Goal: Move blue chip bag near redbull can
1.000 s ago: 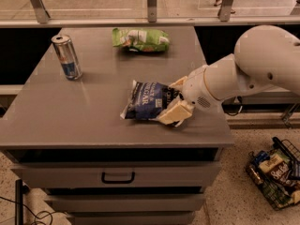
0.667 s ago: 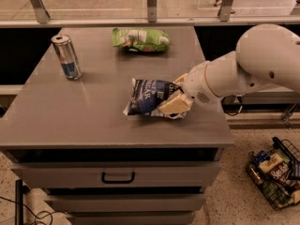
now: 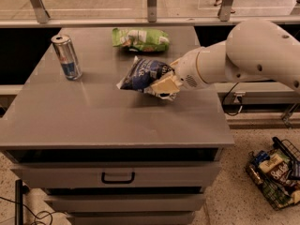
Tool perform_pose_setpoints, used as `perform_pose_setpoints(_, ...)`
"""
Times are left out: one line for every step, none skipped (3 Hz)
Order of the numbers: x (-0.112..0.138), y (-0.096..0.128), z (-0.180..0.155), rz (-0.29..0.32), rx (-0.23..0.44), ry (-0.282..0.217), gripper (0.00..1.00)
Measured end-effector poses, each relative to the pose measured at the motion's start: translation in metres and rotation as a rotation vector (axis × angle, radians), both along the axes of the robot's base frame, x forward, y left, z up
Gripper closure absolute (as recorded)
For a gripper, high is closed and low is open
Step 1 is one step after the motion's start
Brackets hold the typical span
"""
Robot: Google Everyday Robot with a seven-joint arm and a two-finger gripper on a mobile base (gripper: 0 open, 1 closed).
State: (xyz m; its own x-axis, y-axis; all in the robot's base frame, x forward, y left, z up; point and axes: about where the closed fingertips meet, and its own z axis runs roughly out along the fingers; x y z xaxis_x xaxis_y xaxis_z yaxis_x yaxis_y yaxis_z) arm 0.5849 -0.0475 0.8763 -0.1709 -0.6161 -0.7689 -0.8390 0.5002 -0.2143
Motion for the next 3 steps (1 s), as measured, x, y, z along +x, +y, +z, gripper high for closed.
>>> perform_pose_setpoints(0.027,0.024,0.006,-0.008,0.059,-0.023,1.0)
perform_pose_setpoints(0.053,0.059,0.007,0.008,0.114,-0.03,1.0)
perform_pose_setpoints(0.067,0.091,0.002,0.026,0.149,-0.023,1.0)
